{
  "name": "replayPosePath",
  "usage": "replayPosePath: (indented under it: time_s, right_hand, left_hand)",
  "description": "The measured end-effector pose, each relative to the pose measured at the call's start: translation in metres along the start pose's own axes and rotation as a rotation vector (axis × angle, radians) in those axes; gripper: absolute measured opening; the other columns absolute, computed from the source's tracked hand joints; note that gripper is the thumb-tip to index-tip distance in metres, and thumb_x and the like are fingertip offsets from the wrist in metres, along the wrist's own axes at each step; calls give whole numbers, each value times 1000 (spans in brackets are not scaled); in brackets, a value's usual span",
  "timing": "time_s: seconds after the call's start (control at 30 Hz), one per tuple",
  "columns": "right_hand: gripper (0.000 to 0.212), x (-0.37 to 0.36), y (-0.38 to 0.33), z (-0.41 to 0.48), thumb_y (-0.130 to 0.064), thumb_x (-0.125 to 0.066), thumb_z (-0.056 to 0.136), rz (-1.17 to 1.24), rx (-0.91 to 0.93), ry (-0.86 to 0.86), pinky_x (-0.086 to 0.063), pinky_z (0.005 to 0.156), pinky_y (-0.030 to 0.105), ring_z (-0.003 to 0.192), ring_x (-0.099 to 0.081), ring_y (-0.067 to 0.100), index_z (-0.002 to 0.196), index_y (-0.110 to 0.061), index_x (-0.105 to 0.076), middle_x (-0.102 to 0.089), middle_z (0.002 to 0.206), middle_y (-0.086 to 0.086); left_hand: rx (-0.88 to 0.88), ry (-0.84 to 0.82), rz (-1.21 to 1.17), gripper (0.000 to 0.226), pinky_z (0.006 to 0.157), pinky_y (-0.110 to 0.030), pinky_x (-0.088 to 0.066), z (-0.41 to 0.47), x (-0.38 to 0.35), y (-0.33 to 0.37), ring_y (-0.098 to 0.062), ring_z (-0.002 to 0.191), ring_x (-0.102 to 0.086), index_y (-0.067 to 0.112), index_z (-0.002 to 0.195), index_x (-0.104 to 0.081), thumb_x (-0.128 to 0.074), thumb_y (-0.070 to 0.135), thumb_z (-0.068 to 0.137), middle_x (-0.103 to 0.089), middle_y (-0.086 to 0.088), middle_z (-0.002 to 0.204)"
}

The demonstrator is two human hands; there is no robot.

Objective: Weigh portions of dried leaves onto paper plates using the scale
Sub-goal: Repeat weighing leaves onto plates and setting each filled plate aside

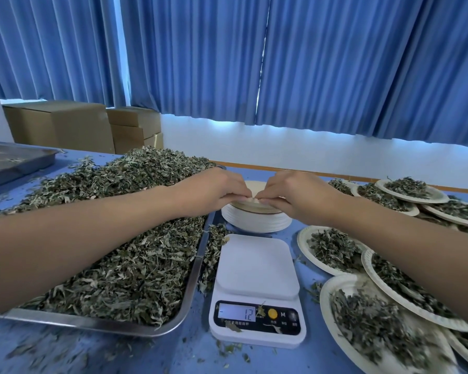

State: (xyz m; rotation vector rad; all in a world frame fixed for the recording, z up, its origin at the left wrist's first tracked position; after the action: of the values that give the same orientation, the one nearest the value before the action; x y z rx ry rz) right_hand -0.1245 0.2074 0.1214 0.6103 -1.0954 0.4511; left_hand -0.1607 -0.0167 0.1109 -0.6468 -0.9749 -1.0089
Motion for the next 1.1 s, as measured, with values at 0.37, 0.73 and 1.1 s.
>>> replayPosePath:
  time_s: [0.37,0.73,1.1]
  right_hand:
    - [33,-2,3,9,-33,-33,111,-327,89,-96,-36,61,32,95,-51,18,106,-24,-64,-61,95,-7]
    - [14,-17,3,25,-18,-51,95,-335,-184,-25,-21,50,32,73,-52,29,108,-15,-55,-57,96,3]
    - [16,-8,-17,23,1,-58,89,-407,-208,126,-15,48,30,75,-44,26,101,-10,-57,-52,96,7]
  left_hand:
    - [6,-15,7,21,89,-44,-49,8,-7,-10,-24,100,-64,8,113,-74,-58,16,102,-71,-6,101]
    - [153,41,158,21,89,-40,-46,21,-21,-12,-23,109,-54,18,114,-63,-61,30,97,-62,0,113]
    - [229,175,278,22,89,-43,-39,27,-18,-3,-27,102,-58,15,97,-66,-50,30,103,-65,-1,101]
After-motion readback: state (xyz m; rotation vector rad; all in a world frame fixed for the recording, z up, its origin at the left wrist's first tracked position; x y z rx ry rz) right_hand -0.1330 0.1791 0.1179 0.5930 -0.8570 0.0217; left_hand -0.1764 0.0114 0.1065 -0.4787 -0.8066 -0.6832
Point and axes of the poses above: each hand's wrist, its own z-axis towards the middle knuckle, its own x-axis out of the back of the hand, y = z × x, the point moved 1 cm from there along z, towards the middle knuckle
